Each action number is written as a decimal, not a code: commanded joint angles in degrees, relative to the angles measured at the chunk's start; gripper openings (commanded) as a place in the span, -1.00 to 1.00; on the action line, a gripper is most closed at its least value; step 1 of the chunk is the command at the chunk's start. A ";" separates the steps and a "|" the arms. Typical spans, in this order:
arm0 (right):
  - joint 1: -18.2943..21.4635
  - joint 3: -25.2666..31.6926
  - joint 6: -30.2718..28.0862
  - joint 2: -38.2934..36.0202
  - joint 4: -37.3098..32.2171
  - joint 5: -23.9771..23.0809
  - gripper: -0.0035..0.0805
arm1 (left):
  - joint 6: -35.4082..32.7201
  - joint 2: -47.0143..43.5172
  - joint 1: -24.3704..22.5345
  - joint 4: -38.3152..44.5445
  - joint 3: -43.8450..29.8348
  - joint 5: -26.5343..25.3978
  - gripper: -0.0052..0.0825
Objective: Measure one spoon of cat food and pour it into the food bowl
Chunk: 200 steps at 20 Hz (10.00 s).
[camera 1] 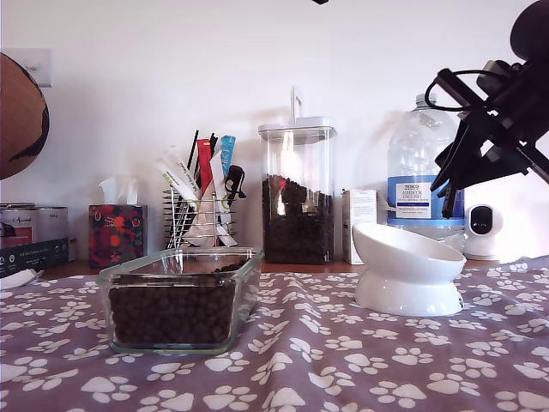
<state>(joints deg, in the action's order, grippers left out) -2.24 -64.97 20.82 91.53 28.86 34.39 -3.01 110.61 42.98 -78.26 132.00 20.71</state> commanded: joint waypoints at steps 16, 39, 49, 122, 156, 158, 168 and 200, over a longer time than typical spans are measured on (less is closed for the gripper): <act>-13.55 -22.27 -14.58 15.69 22.47 -38.32 -0.94 | -0.46 -1.97 0.15 0.07 -0.35 0.52 -0.93; -23.28 -22.58 -27.76 18.58 18.27 -75.54 -0.94 | 0.17 -1.97 0.96 0.07 -0.33 2.80 -0.93; -21.49 -22.60 -25.90 18.40 22.71 -57.99 -0.94 | -2.62 -3.02 0.48 0.11 -0.35 -5.07 -0.93; -22.84 -16.33 -20.48 8.90 7.28 -4.17 -0.94 | -1.86 -21.14 -17.00 63.80 -68.48 -4.33 -0.93; -32.35 -34.51 9.79 34.49 -3.13 -1.07 -0.94 | 3.06 -47.30 -21.44 64.54 -87.34 -7.23 -0.93; -33.03 -34.51 8.72 34.49 -2.78 -2.86 -0.91 | 3.15 -47.30 -21.44 64.52 -87.34 -7.23 -0.93; -34.12 -34.60 4.22 34.49 -1.97 -6.47 -0.39 | 3.69 -47.30 -20.61 64.50 -87.34 -7.04 -0.93; -30.38 -13.42 -25.59 1.31 -7.72 -27.52 -0.94 | 4.52 -47.25 -26.10 67.60 -87.32 -6.14 -0.93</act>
<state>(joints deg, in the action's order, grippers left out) -32.34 -84.51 -5.34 94.91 23.75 7.11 1.34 63.09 17.04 -11.33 45.21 14.46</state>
